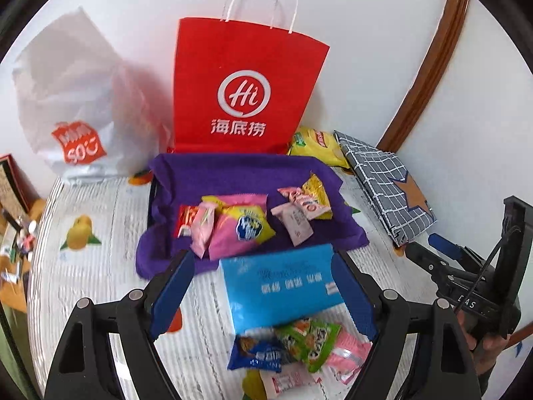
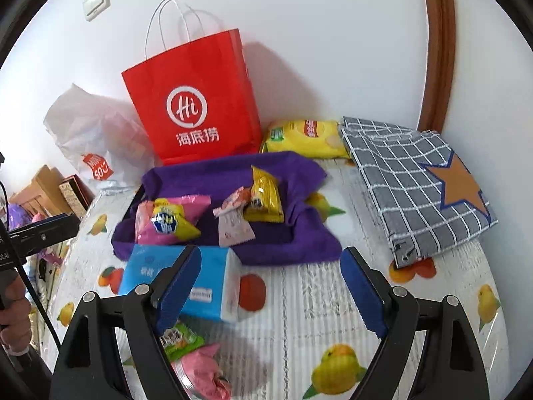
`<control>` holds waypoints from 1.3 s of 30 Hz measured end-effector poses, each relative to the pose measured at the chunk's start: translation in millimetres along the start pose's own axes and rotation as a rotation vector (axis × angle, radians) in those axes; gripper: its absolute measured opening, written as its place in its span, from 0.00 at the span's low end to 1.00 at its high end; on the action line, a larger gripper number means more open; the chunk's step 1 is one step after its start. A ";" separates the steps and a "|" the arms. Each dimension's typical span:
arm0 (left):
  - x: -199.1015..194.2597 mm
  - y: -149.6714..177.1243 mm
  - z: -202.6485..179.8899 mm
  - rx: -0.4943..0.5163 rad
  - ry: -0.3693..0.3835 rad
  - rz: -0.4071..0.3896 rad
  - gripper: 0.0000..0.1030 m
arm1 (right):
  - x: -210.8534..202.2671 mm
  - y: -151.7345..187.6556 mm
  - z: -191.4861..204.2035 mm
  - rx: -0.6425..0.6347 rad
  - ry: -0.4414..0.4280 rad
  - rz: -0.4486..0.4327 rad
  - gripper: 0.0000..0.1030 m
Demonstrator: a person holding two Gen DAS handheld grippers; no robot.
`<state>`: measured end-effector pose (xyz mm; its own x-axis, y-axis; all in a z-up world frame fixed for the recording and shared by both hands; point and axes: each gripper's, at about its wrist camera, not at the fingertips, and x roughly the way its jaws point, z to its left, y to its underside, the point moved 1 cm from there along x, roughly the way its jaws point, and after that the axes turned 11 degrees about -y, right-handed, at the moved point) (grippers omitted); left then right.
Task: Organize snacks
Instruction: 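Move both tools back toward the snack pile beside the tissue pack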
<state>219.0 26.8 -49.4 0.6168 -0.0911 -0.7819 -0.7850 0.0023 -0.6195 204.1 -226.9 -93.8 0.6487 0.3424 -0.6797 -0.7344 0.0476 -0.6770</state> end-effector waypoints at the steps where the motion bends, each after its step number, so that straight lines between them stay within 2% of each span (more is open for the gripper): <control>1: -0.7 4.7 0.6 0.000 -0.017 0.002 0.81 | -0.1 3.0 1.4 -0.011 0.004 0.007 0.83; 3: -0.7 13.6 1.7 0.011 -0.047 0.020 0.81 | -0.9 10.5 4.3 -0.031 -0.002 0.016 0.83; 12: -7.3 43.8 17.7 -0.003 -0.064 0.062 0.81 | -2.3 33.8 14.8 -0.027 -0.034 0.041 0.83; 24: -5.2 62.2 38.7 -0.046 -0.069 0.093 0.81 | 4.9 51.1 30.0 -0.059 -0.060 0.072 0.67; 31: 5.5 71.4 50.2 -0.078 -0.066 0.122 0.81 | 17.8 58.8 35.0 -0.060 -0.076 0.110 0.63; 33: 8.4 73.4 52.4 -0.080 -0.066 0.131 0.81 | 22.1 63.2 38.1 -0.070 -0.089 0.128 0.60; 39: 13.5 76.5 53.9 -0.086 -0.057 0.147 0.81 | 30.0 81.7 51.2 -0.129 -0.181 0.203 0.60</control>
<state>170.5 79.4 -111.1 0.4954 -0.0391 -0.8678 -0.8675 -0.0738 -0.4920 153.4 -164.7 -155.0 0.4364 0.4946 -0.7516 -0.8069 -0.1545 -0.5702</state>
